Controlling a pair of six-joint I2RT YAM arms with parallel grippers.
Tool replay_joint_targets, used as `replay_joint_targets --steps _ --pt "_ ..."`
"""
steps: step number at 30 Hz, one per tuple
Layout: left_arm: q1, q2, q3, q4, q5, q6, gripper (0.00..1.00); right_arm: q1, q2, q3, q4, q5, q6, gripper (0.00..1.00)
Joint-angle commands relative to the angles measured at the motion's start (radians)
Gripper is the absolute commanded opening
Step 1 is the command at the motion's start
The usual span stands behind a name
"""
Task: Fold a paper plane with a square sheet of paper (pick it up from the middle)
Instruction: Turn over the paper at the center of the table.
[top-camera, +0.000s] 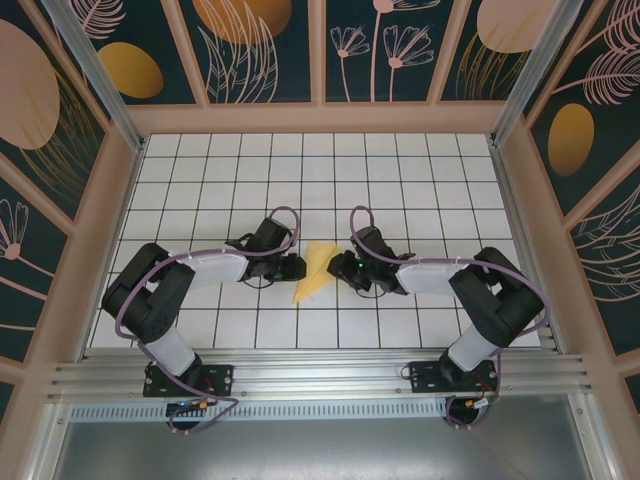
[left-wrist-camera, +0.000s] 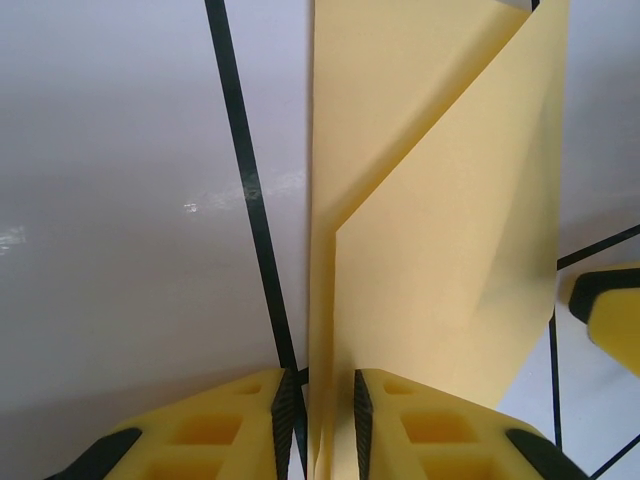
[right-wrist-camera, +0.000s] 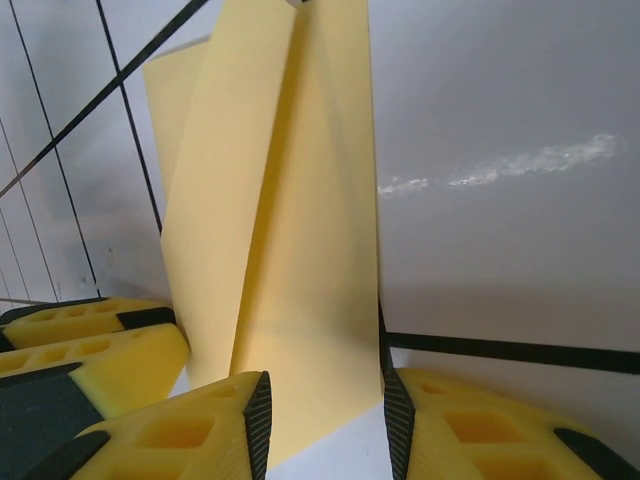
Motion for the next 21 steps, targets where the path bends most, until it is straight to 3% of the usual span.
replay_joint_targets --steps 1,21 --pt "-0.004 0.029 0.01 -0.024 0.035 0.016 0.26 0.009 0.024 -0.009 0.039 -0.02 0.025 0.38" --pt "-0.004 0.05 -0.011 -0.008 0.078 -0.02 0.23 0.011 0.049 -0.037 0.178 -0.057 0.065 0.39"
